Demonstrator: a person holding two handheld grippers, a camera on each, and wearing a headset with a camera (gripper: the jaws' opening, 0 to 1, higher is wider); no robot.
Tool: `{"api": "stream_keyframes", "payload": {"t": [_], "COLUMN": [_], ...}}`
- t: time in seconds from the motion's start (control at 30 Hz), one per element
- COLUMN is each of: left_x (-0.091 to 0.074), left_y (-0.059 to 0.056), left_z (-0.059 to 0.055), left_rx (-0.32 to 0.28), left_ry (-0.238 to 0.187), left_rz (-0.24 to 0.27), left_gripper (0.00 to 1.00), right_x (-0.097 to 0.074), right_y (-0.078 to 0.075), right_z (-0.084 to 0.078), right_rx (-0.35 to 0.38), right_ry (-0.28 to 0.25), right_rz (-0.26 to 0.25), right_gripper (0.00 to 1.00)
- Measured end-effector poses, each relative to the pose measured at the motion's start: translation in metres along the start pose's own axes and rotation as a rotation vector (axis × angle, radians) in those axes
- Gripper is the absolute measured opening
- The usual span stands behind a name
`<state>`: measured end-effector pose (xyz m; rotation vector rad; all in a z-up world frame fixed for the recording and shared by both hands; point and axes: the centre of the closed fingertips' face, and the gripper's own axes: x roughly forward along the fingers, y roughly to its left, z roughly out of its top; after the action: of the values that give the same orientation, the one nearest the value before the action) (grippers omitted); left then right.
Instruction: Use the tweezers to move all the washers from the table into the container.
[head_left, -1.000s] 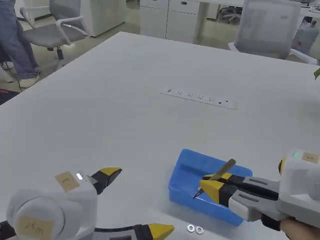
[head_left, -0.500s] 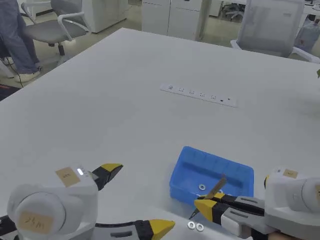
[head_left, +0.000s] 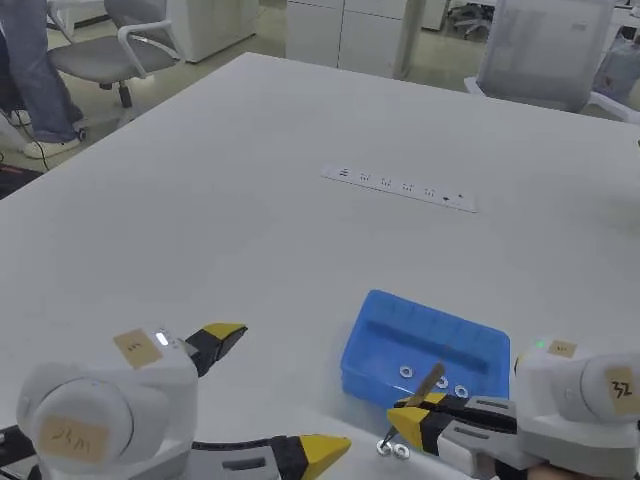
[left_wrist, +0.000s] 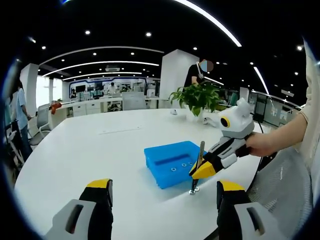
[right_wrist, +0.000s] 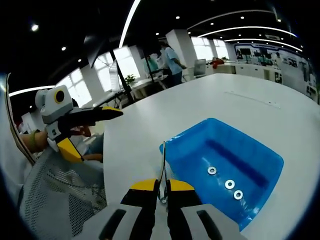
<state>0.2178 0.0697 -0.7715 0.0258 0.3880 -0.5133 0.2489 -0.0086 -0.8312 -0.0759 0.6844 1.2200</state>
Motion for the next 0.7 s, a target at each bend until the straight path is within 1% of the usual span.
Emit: {"api": "stream_keyframes", "payload": {"t": [0.2,0.33,0.43,0.57,0.67,0.7], "left_x": [0.0,0.0,0.001,0.001,0.001,0.001], "left_y": [0.0,0.0,-0.001,-0.001,-0.001,-0.001], "left_z": [-0.001,-0.001,-0.001,-0.001,-0.001,-0.001], "left_rx": [0.002,0.001,0.003,0.003,0.004,0.005], "left_ry": [0.001,0.001,0.002,0.002,0.002,0.003], "left_rz": [-0.001,-0.001,-0.004,-0.004,-0.005,-0.005], "left_gripper": [0.87,0.87,0.87,0.87,0.87,0.88], "right_x": [0.001,0.001,0.001,0.002,0.004,0.004], "right_y": [0.001,0.003,0.008,0.017,0.024,0.024], "right_z": [-0.004,-0.005,-0.006,-0.009,-0.011,-0.011], "right_rx": [-0.003,-0.027,-0.065,-0.184,-0.299,-0.321], "right_ry": [0.015,0.022,0.03,0.052,0.082,0.087], "right_rz": [0.007,0.01,0.017,0.03,0.041,0.035], "right_gripper": [0.04,0.04,0.04,0.05,0.05,0.04]}}
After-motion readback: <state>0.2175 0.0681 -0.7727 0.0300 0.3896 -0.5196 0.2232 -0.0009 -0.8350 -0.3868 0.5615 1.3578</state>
